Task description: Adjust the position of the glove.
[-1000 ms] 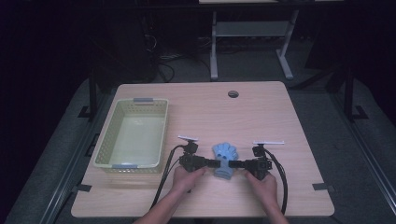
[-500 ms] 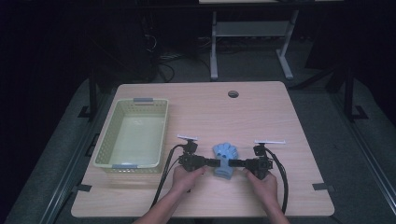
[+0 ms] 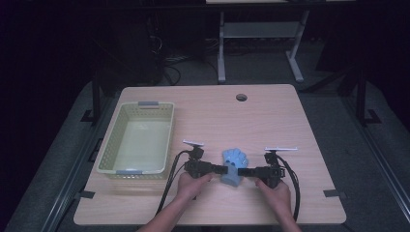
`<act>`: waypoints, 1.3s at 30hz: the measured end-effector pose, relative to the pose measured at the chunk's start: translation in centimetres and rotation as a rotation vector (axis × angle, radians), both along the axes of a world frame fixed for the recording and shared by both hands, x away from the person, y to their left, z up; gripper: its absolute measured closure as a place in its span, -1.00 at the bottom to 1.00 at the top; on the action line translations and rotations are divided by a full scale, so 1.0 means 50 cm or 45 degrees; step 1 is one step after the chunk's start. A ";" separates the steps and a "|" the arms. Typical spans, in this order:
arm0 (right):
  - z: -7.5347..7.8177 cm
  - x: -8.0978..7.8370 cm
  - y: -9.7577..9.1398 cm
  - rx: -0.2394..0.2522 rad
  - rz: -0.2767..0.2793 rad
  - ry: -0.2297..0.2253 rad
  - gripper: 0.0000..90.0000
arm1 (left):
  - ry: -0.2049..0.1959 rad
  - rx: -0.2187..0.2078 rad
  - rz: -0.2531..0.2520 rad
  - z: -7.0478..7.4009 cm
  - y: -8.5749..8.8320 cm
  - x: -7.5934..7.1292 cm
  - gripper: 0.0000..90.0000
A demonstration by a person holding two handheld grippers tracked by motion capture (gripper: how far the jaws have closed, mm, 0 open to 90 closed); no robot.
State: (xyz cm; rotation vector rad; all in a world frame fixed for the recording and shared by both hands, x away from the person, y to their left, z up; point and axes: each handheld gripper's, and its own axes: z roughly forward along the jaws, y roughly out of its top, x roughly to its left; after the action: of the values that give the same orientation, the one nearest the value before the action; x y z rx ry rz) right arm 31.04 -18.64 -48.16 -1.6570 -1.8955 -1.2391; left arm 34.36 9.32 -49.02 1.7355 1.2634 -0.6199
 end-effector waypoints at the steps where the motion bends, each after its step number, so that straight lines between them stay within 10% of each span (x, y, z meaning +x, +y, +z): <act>1: 0.001 -0.002 0.001 0.001 0.004 0.003 0.32 | 0.015 -0.010 -0.001 -0.002 0.001 -0.001 0.48; 13: -0.015 -0.005 0.026 0.039 -0.024 0.020 0.71 | 0.063 -0.054 -0.018 -0.016 0.000 -0.011 0.62; 39: 0.079 0.003 0.049 0.074 0.002 -0.126 0.84 | -0.090 -0.115 0.007 0.066 0.029 -0.005 0.74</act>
State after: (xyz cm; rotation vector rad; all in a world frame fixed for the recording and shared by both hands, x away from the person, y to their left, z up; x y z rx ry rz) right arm 31.17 -16.20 -44.21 -1.5915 -1.8978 -1.3855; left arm 34.13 10.78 -45.73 1.6644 1.1737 -0.5986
